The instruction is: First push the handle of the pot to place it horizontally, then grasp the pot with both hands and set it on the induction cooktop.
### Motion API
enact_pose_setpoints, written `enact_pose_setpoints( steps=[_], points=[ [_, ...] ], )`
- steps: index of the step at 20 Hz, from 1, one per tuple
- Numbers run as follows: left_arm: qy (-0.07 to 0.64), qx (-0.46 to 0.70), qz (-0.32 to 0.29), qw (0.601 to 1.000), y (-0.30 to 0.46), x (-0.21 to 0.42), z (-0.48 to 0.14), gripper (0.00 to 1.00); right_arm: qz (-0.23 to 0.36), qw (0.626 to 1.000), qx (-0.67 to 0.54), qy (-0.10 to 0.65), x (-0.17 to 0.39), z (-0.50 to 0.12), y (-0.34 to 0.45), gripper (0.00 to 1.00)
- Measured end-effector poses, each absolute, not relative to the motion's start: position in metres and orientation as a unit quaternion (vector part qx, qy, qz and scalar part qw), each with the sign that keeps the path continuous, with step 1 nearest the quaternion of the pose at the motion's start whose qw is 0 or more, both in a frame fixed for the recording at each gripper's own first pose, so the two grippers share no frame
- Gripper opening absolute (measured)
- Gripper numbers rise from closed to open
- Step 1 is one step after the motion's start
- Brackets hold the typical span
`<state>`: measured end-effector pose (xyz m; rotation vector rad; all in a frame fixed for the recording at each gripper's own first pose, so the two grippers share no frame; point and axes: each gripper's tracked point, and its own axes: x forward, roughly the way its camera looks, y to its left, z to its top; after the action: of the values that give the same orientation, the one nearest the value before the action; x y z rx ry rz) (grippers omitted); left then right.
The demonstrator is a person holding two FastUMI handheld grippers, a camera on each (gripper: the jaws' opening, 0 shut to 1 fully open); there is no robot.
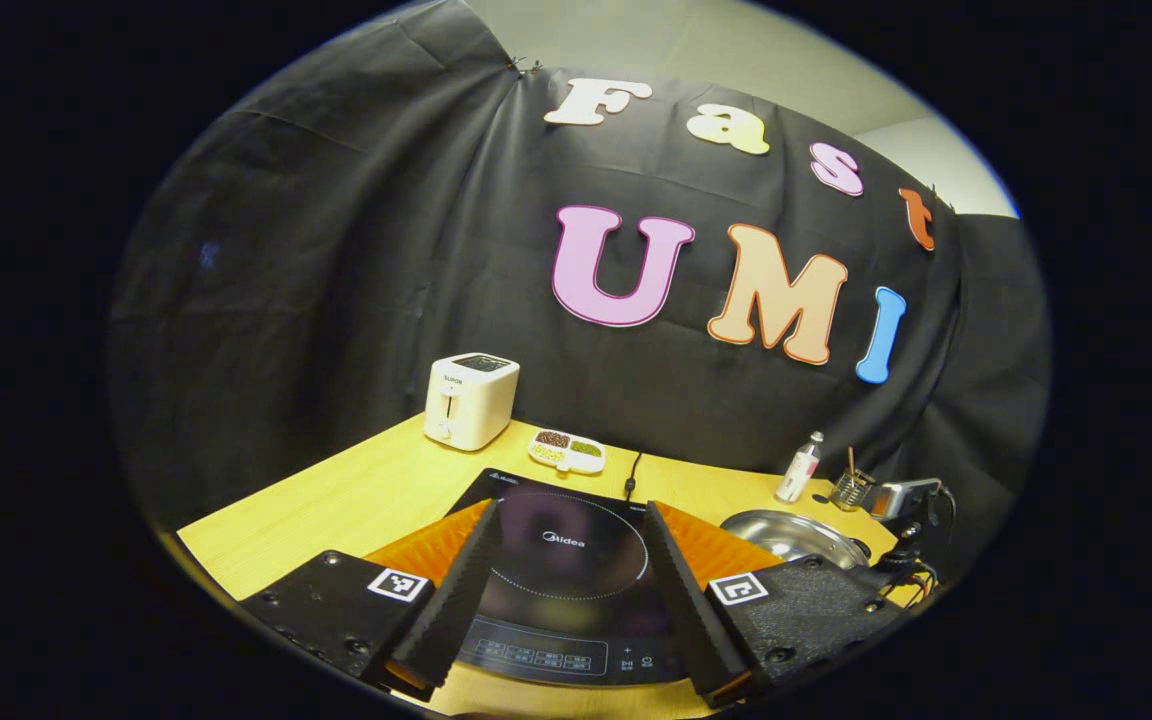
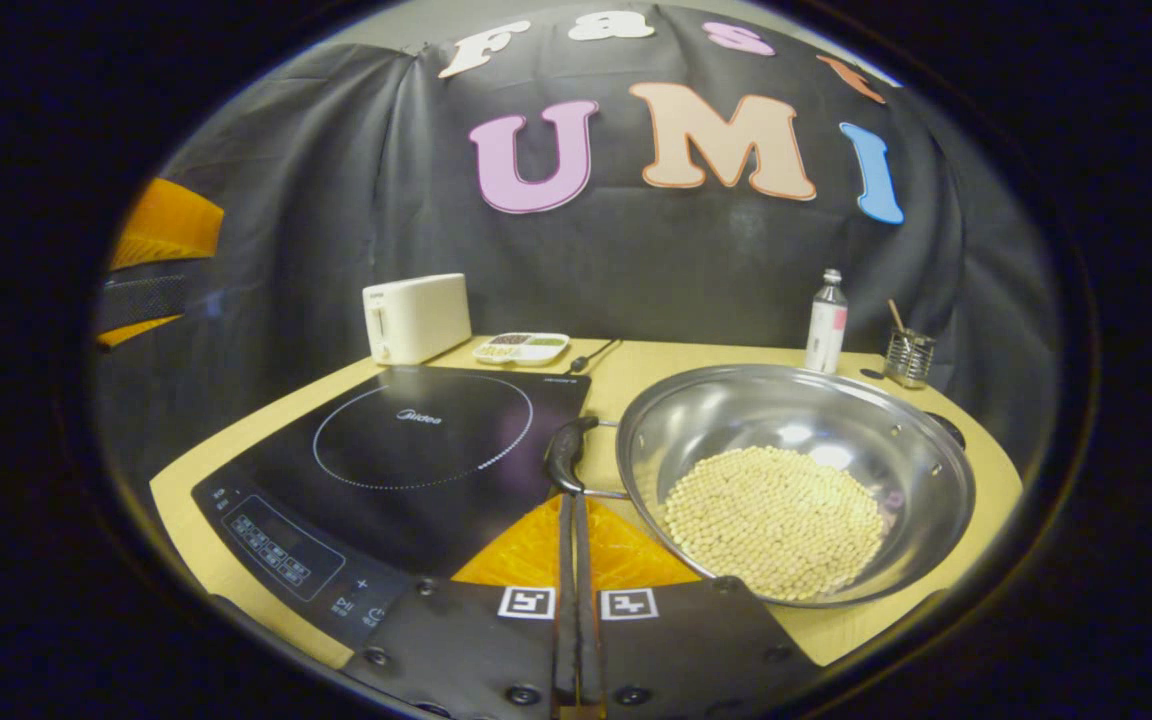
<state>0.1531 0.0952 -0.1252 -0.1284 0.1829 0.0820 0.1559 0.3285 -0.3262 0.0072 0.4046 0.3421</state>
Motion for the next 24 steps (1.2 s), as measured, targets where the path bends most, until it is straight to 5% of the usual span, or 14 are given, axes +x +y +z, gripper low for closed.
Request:
enact_pose_setpoints(
  steps=[7, 11, 14, 18, 24],
  points=[
    [0.125, -0.085, 0.019, 0.988, 0.053, 0.157, -0.155, 0.88, 0.184, 0.973, 0.020, 0.136, 0.158, -0.263, 0.262, 0.05],
    [0.134, -0.073, 0.047, 0.987, 0.034, 0.173, -0.168, 0.88, 0.152, 0.975, 0.035, 0.159, 0.180, -0.261, 0.199, 0.47],
    [0.139, -0.052, 0.041, 0.988, 0.008, 0.187, -0.176, 0.88, 0.116, 0.979, 0.038, 0.164, 0.200, -0.265, 0.154, 0.48],
    [0.146, -0.018, 0.031, 0.989, -0.021, 0.208, -0.196, 0.88, 0.072, 0.984, 0.010, 0.165, 0.224, -0.274, 0.104, 0.74],
    [0.181, 0.016, 0.037, 0.983, -0.041, 0.238, -0.233, 0.88, 0.041, 0.981, -0.044, 0.185, 0.258, -0.299, 0.054, 0.91]
  ],
)
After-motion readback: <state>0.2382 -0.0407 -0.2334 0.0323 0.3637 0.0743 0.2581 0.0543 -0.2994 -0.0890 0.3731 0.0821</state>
